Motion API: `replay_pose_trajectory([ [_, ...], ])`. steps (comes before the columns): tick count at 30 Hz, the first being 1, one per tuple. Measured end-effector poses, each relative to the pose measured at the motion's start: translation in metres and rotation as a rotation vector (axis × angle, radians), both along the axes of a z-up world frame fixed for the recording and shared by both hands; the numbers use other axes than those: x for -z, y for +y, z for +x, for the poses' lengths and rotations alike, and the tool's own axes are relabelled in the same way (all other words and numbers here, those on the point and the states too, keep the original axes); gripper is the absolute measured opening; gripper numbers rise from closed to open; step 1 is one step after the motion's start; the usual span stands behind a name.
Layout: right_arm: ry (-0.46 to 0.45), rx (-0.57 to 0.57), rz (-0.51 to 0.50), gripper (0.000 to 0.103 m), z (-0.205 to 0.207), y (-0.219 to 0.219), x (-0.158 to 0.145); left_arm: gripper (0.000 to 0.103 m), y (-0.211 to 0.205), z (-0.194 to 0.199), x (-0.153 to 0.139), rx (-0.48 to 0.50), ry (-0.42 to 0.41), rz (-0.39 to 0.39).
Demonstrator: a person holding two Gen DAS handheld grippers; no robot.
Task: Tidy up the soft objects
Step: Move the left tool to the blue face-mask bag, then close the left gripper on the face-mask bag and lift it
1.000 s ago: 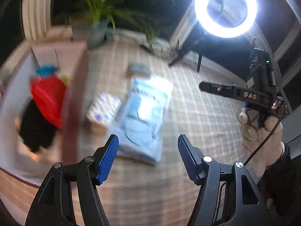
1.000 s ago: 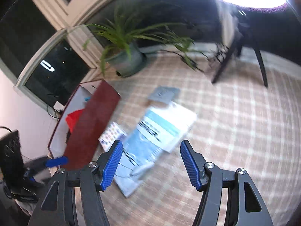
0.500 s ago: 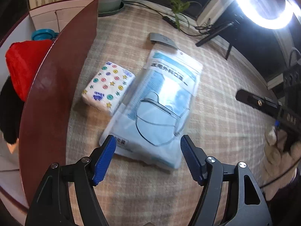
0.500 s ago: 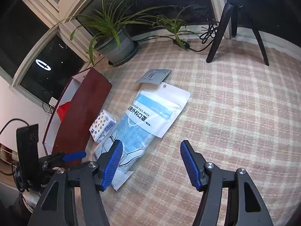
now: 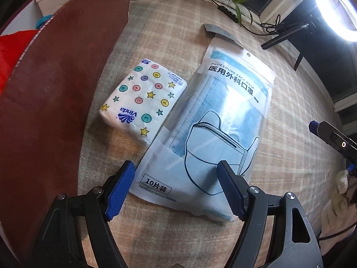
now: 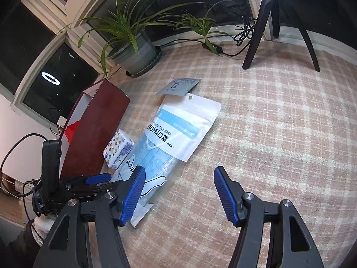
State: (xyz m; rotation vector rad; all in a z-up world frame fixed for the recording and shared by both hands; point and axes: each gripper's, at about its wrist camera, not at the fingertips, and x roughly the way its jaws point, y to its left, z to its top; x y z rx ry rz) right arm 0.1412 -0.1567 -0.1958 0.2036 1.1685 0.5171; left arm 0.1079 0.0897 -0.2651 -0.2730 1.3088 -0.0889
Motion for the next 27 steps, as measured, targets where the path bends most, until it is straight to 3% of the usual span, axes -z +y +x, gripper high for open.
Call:
replay_pose_trajectory([
  [14,0.072,0.002,0.029,0.06,0.017,0.003,0.018,0.081,-0.032,0.001,0.0,0.09,-0.003,-0.12],
  [27,0.188,0.02,0.106,0.06,0.039,0.006,0.045,0.081,-0.039,0.024,0.0,0.094,-0.031,-0.137],
])
